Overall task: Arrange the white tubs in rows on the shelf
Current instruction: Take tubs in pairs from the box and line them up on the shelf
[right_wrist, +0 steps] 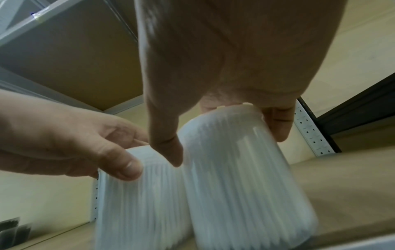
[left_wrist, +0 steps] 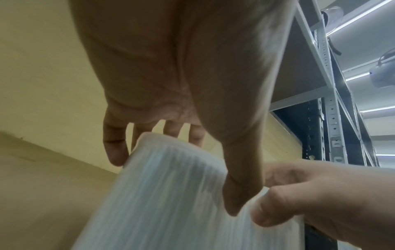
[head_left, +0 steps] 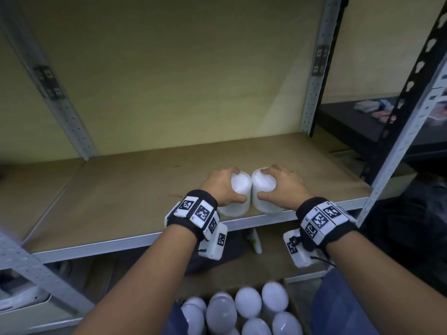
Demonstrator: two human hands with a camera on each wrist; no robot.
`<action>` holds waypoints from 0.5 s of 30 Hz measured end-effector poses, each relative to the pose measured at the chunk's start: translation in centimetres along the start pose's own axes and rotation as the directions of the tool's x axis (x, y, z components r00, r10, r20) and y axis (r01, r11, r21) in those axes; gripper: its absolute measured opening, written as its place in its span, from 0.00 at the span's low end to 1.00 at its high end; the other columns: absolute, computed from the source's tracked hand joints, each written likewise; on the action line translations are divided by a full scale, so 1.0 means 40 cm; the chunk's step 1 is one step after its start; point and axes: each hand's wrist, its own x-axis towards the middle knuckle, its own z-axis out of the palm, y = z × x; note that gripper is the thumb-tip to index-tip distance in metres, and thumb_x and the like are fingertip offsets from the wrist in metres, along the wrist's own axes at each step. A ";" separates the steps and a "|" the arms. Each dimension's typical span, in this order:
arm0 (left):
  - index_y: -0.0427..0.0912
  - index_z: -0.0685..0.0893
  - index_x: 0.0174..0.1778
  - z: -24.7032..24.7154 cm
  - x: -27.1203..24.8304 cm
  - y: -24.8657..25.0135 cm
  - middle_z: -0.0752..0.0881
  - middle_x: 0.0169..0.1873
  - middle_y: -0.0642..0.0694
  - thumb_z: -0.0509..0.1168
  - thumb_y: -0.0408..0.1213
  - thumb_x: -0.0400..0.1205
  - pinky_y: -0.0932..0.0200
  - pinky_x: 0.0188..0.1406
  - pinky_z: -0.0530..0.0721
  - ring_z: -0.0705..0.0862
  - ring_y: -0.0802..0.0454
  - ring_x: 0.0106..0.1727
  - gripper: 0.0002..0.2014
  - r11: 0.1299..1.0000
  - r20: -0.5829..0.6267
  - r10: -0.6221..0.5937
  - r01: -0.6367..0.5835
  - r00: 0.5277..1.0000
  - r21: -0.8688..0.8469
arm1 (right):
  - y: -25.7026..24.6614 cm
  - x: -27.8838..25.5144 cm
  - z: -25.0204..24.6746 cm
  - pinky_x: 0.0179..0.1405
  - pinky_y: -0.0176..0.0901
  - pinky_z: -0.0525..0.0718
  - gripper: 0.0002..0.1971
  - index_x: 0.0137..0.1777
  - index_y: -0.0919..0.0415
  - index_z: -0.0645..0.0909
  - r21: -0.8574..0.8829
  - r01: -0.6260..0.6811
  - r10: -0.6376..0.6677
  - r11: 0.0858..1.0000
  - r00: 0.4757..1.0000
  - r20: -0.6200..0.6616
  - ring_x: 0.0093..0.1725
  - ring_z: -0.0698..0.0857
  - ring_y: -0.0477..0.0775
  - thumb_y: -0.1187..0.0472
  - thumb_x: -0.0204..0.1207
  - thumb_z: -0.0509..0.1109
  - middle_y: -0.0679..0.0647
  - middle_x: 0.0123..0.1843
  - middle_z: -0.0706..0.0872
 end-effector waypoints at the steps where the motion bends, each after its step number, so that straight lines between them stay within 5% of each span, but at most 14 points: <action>1: 0.50 0.72 0.73 0.000 -0.002 0.000 0.76 0.69 0.47 0.77 0.48 0.67 0.49 0.62 0.79 0.75 0.44 0.69 0.38 1.000 0.002 0.002 -0.002 1.000 0.004 | 0.000 -0.001 -0.001 0.76 0.57 0.67 0.37 0.75 0.44 0.70 -0.004 0.000 0.000 1.000 1.000 0.008 0.73 0.71 0.61 0.41 0.64 0.73 0.46 0.77 0.69; 7: 0.51 0.71 0.74 -0.018 -0.034 0.013 0.70 0.72 0.48 0.75 0.51 0.70 0.44 0.72 0.71 0.68 0.41 0.74 0.36 0.996 0.015 0.039 -0.040 0.999 0.074 | -0.022 -0.036 -0.035 0.76 0.60 0.61 0.38 0.79 0.43 0.63 -0.081 -0.014 0.017 0.997 0.999 0.032 0.78 0.62 0.65 0.44 0.69 0.73 0.49 0.82 0.59; 11: 0.51 0.75 0.70 -0.026 -0.070 0.020 0.72 0.70 0.46 0.71 0.51 0.75 0.41 0.74 0.69 0.67 0.41 0.75 0.27 0.990 -0.040 0.054 -0.049 0.998 0.131 | -0.034 -0.072 -0.050 0.73 0.55 0.64 0.25 0.68 0.47 0.76 -0.143 0.046 -0.054 0.989 0.997 -0.053 0.73 0.66 0.58 0.46 0.71 0.71 0.50 0.73 0.71; 15: 0.45 0.79 0.67 -0.018 -0.096 0.026 0.78 0.67 0.45 0.68 0.42 0.78 0.51 0.71 0.74 0.72 0.45 0.71 0.20 0.986 -0.048 0.095 -0.087 0.994 0.141 | -0.040 -0.088 -0.058 0.71 0.51 0.75 0.18 0.65 0.53 0.81 -0.114 0.081 -0.085 0.990 0.996 -0.031 0.70 0.74 0.55 0.56 0.75 0.69 0.53 0.68 0.80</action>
